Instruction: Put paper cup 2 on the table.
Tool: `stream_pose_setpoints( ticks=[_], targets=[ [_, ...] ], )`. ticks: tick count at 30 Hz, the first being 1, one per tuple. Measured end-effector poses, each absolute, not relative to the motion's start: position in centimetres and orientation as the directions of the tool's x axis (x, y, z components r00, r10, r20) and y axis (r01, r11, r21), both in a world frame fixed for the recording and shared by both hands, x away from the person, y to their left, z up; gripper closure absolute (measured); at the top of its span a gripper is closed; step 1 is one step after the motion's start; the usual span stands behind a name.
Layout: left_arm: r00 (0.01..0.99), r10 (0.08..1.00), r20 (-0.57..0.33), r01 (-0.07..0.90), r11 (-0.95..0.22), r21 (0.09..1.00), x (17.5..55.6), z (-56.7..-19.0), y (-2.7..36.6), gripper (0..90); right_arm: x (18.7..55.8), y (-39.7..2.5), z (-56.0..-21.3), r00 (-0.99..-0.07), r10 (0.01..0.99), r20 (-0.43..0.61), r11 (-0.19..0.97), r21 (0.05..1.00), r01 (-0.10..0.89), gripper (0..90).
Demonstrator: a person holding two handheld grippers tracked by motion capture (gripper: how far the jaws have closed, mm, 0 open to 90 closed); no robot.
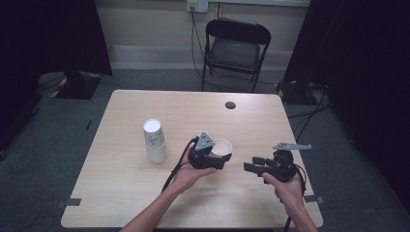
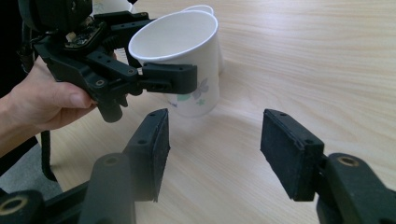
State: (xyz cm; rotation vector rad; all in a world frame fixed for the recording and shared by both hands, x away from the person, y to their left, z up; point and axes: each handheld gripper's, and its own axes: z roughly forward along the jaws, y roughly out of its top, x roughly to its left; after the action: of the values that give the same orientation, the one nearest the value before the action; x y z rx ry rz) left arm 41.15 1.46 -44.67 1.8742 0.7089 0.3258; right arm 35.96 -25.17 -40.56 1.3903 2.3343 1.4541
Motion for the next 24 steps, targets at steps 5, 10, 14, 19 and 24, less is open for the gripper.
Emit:
stream_pose_setpoints(
  ticks=[5,10,14,19,24],
  targets=[
    [0.784,0.609,-0.122,0.329,-0.241,0.913,41.9,-45.0,0.4,27.1,35.7,-25.5,-41.2,-0.588,0.714,0.379,0.148,0.74,0.656,41.6],
    [0.777,0.619,-0.116,0.347,-0.265,0.9,42.8,-46.1,-0.5,26.7,35.8,-25.4,-41.5,-0.586,0.714,0.383,0.15,0.734,0.663,41.5],
    [0.765,0.634,-0.108,0.349,-0.268,0.898,43.4,-46.8,-0.6,26.4,35.8,-25.2,-41.5,-0.595,0.709,0.379,0.155,0.739,0.656,41.1],
    [0.755,0.648,-0.098,0.343,-0.263,0.902,43.9,-46.9,-1.2,25.6,35.8,-25.3,-41.6,-0.595,0.706,0.384,0.149,0.741,0.655,40.6],
    [0.764,0.637,-0.098,0.344,-0.274,0.898,44.2,-47.0,-2.0,24.9,35.8,-25.2,-41.7,-0.597,0.705,0.383,0.155,0.739,0.656,40.5]
  ],
)
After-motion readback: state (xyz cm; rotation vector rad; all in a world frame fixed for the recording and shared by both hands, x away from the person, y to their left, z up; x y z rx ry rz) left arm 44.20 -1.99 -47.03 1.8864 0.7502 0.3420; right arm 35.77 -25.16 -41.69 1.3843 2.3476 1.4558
